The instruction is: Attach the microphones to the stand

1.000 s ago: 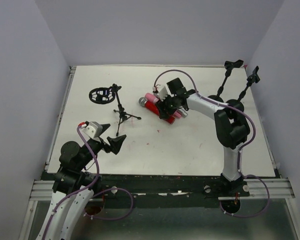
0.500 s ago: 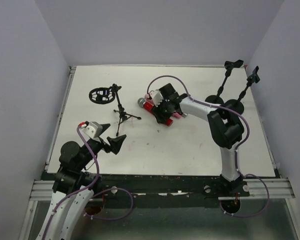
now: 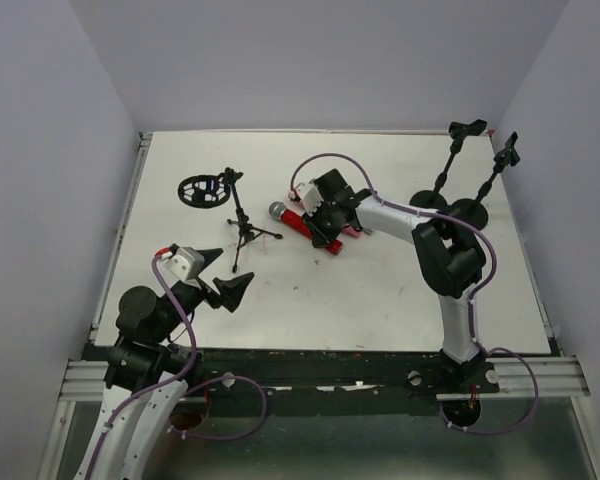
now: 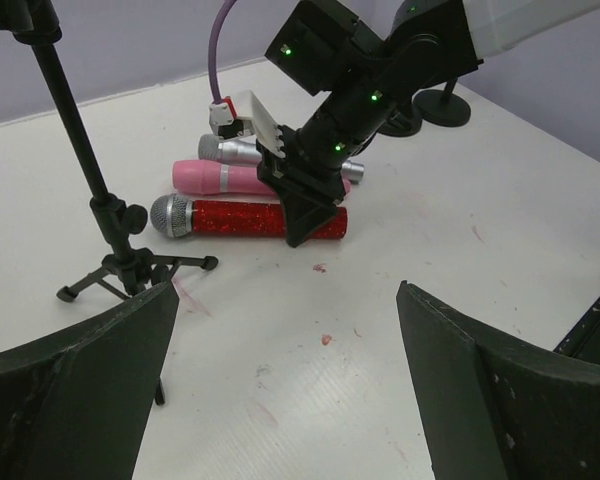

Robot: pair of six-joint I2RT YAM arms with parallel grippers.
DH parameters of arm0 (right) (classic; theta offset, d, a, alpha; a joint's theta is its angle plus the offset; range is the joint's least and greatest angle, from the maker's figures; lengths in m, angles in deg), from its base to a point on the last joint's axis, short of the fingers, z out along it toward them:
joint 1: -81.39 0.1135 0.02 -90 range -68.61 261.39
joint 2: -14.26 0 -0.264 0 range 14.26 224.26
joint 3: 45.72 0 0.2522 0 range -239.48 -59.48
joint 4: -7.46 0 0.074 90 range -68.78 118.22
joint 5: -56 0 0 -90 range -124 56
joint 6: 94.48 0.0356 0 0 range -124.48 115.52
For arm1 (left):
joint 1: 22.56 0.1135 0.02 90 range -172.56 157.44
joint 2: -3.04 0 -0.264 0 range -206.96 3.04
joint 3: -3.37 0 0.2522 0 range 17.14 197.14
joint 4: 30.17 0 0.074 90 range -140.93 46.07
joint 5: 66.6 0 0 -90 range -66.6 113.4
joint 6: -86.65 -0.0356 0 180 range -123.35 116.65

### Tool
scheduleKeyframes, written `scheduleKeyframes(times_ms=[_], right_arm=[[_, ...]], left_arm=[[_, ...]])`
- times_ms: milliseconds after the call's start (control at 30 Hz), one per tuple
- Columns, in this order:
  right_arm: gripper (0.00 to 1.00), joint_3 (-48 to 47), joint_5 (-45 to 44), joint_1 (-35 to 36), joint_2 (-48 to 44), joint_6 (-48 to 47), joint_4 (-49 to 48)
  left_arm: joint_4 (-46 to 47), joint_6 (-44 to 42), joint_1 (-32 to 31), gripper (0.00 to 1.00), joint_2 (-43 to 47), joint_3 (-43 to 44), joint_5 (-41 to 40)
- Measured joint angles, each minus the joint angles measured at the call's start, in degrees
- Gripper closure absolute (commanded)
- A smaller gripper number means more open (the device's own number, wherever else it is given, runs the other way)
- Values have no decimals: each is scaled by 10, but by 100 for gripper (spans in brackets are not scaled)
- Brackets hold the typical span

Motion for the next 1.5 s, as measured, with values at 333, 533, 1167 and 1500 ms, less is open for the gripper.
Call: scheduleKeyframes(times_ms=[333, 533, 1167, 1500], right_arm=[[99, 0, 87, -12, -61, 63, 18], [99, 0, 172, -48, -179, 107, 2], [99, 51, 531, -121, -373, 264, -113], [99, 85, 602, -121, -389, 333, -189]], left_arm=[[50, 91, 0, 2, 34, -2, 85], [92, 200, 0, 6, -16, 64, 158], [168, 337, -180, 11, -411, 350, -52], [172, 310, -230, 23, -502, 378, -232]])
